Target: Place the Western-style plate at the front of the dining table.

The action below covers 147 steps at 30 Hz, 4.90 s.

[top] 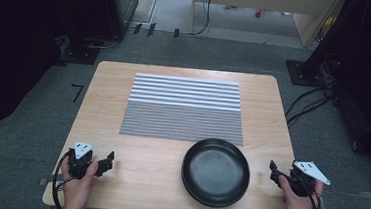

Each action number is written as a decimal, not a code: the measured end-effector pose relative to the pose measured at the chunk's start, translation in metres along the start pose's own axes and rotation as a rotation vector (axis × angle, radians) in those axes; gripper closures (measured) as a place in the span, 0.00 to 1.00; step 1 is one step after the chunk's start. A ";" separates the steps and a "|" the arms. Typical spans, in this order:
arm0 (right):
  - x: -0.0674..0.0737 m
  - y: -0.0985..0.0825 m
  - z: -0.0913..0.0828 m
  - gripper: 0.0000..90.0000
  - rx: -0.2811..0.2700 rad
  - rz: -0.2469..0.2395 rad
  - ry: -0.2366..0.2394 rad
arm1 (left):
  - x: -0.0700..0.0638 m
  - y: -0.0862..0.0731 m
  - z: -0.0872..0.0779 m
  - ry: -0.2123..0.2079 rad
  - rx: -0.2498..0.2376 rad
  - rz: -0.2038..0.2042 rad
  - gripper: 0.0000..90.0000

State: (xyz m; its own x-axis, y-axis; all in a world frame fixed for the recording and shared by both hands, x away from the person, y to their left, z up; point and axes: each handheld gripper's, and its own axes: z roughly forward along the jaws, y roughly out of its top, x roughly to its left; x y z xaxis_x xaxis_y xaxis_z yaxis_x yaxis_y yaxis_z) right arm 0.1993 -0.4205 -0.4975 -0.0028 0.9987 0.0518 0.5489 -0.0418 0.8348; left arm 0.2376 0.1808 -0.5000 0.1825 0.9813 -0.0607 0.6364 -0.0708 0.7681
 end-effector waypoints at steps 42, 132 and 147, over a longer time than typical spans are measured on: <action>0.041 0.009 -0.019 0.23 -0.073 0.028 0.161 | -0.081 0.006 -0.003 -0.206 -0.046 0.081 0.12; 0.071 0.007 -0.006 0.78 -0.004 0.187 0.319 | -0.193 0.014 0.015 -0.483 0.008 0.119 0.45; 0.067 0.003 0.001 0.85 0.077 0.215 0.350 | -0.189 0.009 0.018 -0.513 0.028 0.109 0.60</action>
State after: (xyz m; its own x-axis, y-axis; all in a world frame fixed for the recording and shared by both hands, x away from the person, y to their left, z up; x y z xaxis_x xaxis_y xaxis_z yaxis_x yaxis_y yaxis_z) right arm 0.2016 -0.3537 -0.4921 -0.1583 0.8960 0.4148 0.6285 -0.2326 0.7422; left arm 0.2224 -0.0085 -0.4929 0.5877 0.7548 -0.2914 0.6117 -0.1789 0.7706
